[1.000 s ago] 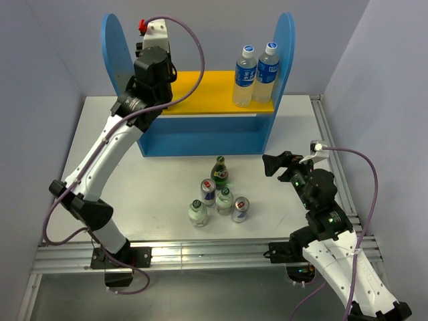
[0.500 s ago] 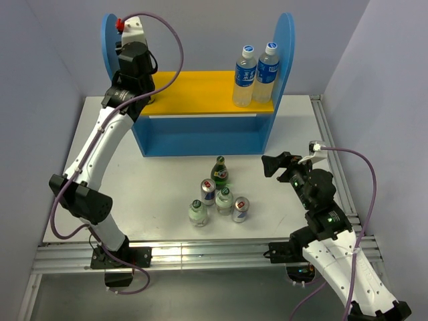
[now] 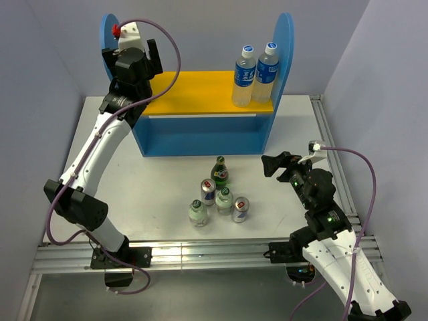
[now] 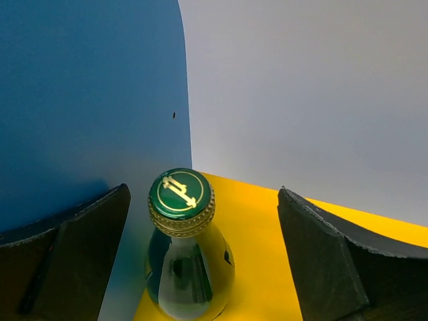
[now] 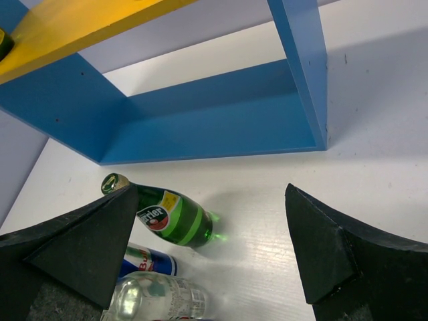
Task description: Place and organize the beverage onto the shelf
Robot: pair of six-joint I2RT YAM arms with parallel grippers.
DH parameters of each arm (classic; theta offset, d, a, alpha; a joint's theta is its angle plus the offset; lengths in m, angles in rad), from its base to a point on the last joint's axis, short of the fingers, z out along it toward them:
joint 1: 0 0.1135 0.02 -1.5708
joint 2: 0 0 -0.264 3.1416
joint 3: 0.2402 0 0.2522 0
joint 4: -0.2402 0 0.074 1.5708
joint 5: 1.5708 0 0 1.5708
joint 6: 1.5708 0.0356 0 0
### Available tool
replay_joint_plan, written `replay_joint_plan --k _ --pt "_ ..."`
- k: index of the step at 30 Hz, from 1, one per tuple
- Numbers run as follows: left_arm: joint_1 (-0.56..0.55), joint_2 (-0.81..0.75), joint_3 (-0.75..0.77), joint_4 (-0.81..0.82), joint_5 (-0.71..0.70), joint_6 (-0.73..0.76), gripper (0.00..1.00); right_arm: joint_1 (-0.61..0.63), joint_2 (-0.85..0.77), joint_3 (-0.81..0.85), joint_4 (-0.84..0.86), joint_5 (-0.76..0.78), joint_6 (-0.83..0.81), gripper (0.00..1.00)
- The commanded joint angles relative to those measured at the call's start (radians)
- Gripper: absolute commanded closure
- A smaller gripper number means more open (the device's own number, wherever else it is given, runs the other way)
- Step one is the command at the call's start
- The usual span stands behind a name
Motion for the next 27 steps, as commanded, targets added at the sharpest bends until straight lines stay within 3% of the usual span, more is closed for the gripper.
replay_joint_plan --k 1,9,15,18,22,25,27 --pt "0.018 -0.062 0.027 0.019 -0.006 -0.022 0.01 0.007 -0.005 -0.002 0.04 0.003 0.001 0.03" --pt "-0.008 -0.119 0.068 -0.069 0.031 -0.051 0.0 0.008 -0.016 -0.006 0.035 0.014 0.003 0.03" --pt "-0.18 -0.226 0.047 -0.136 -0.102 -0.037 0.01 0.007 -0.021 -0.003 0.027 0.024 0.006 0.03" --pt "-0.33 -0.339 -0.092 -0.135 -0.121 -0.07 0.01 0.007 -0.032 -0.002 0.02 0.027 0.006 0.03" --pt "-0.511 -0.453 -0.428 -0.104 -0.118 -0.181 0.03 0.007 -0.039 -0.002 0.014 0.034 0.009 0.03" --pt "-0.567 -0.519 -0.656 0.014 -0.083 -0.253 0.04 0.007 -0.033 -0.002 0.012 0.038 0.008 0.03" --pt "-0.585 -0.538 -0.723 0.045 -0.038 -0.29 0.05 0.007 -0.03 0.001 0.008 0.043 0.008 0.03"
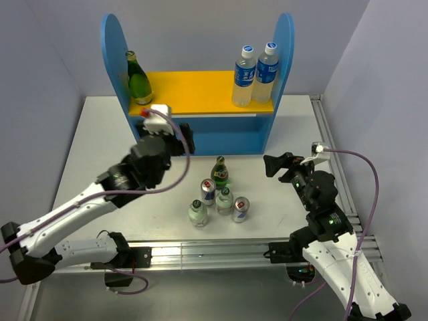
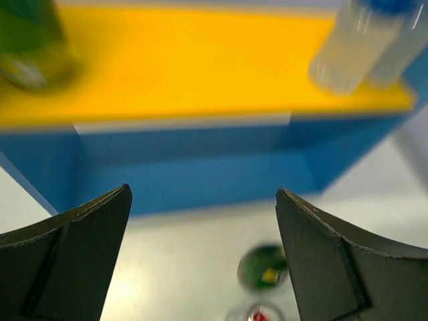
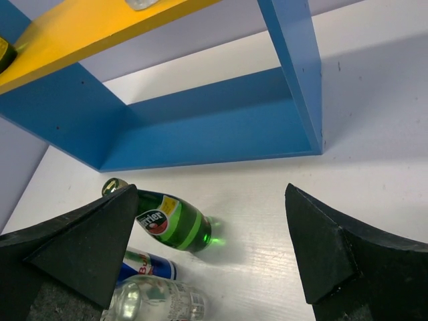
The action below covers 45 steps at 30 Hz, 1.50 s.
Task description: Place and organize the beverage onto the shelf
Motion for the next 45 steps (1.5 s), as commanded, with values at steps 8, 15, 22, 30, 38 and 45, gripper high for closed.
replay_joint_plan --k 8,15,22,30,38,45 --pt "-0.134 0.1 -0.267 0.26 0.156 -0.139 0.03 0.007 -0.001 0.009 -0.002 0.06 0.009 0.03" --pt "-0.14 0.184 -0.273 0.337 0.22 -0.162 0.03 0.007 -0.019 0.003 -0.019 0.081 0.009 0.03" --pt "-0.154 0.276 -0.281 0.386 0.197 -0.171 0.04 0.007 -0.021 -0.001 -0.017 0.086 0.01 0.03" --pt "-0.166 0.331 -0.296 0.42 0.127 -0.162 0.11 0.007 -0.026 -0.014 -0.016 0.09 0.01 0.03" --pt "-0.166 0.393 -0.304 0.459 0.078 -0.151 0.2 0.007 -0.023 -0.023 -0.008 0.087 0.012 0.03" --pt "-0.164 0.46 -0.266 0.486 0.051 -0.119 0.28 0.007 -0.019 -0.031 -0.006 0.087 0.01 0.03"
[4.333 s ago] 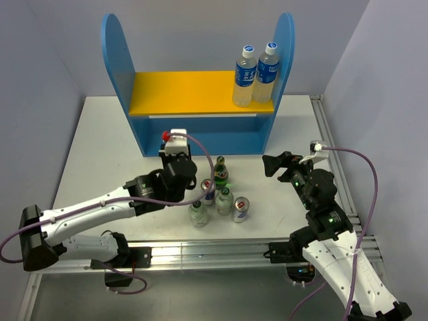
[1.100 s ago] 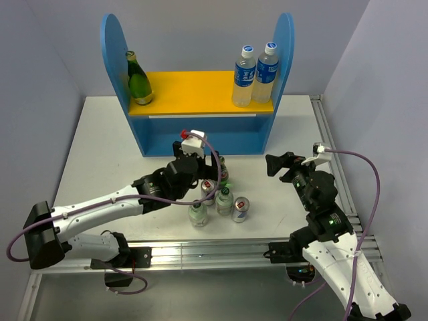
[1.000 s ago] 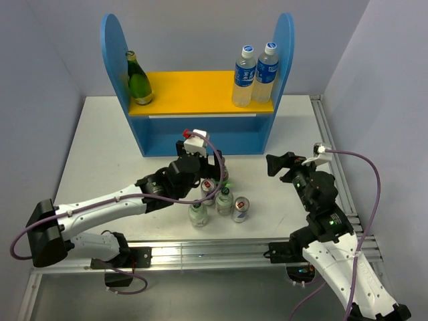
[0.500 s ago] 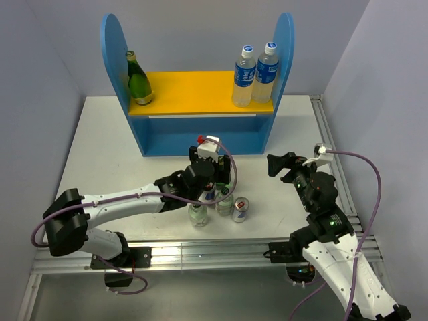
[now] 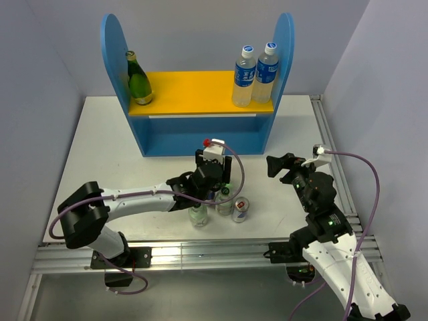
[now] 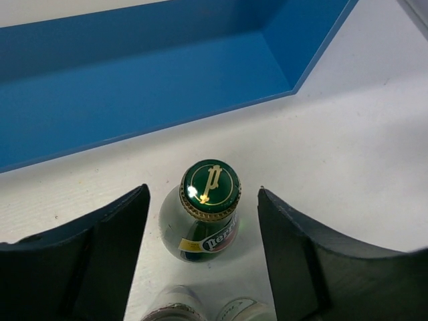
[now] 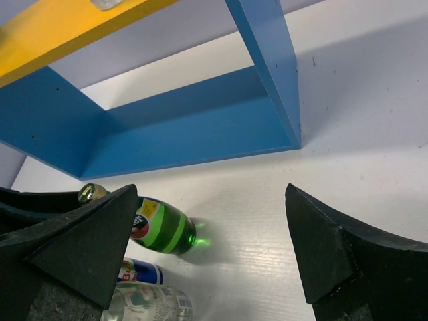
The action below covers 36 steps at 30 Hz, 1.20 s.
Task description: Place and organize the beverage onto the shelf
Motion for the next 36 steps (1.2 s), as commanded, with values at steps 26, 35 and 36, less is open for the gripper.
replay_joint_plan --k 26,35,36 --pt "-0.003 -0.022 0.103 -0.002 -0.114 0.071 1.0 0.007 0.001 -0.013 0.029 0.007 0.006 0.03" --pt "0.003 -0.093 0.174 -0.069 -0.143 0.111 1.0 0.007 0.002 -0.012 0.034 0.003 0.005 0.03" --pt "0.004 -0.096 0.178 -0.069 -0.143 0.114 1.0 0.007 0.004 -0.012 0.034 0.001 0.006 0.03"
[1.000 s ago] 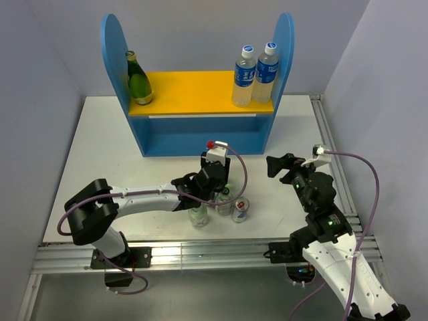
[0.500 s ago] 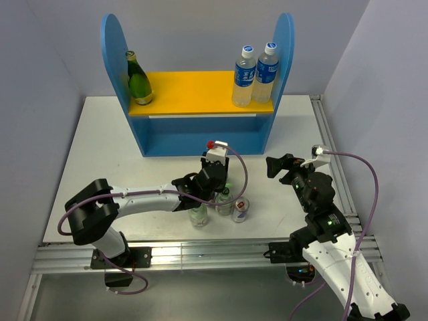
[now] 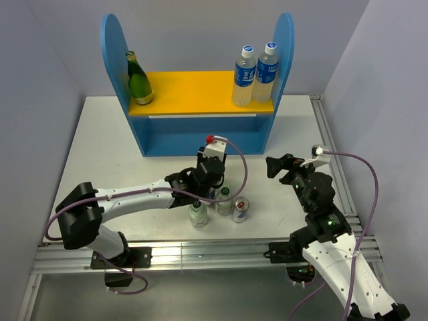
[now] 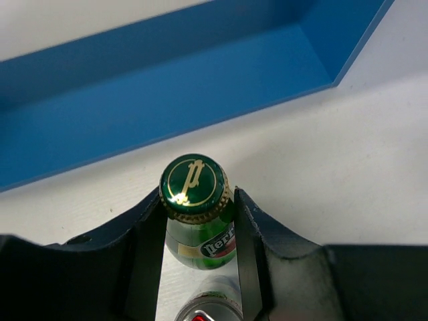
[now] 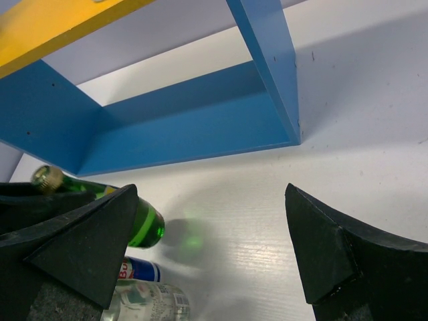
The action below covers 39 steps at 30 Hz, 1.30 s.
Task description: Place and organize the beverage onto the shelf
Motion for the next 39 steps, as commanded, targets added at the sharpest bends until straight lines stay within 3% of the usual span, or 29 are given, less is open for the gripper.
replay_joint_plan --k 1,9,19,39 --pt "0.008 -0.098 0.103 0.105 -0.062 0.038 1.0 0.007 0.003 0.003 0.034 0.003 0.006 0.03" --pt "0.063 -0.12 0.183 0.03 -0.036 0.063 1.0 0.007 0.002 0.001 0.033 0.003 0.005 0.03" --pt "0.163 -0.14 0.407 -0.099 -0.001 0.158 1.0 0.007 -0.006 -0.005 0.031 0.008 0.005 0.03" --pt "0.217 -0.088 0.821 -0.27 -0.023 0.313 1.0 0.007 -0.013 -0.014 0.036 0.011 0.006 0.03"
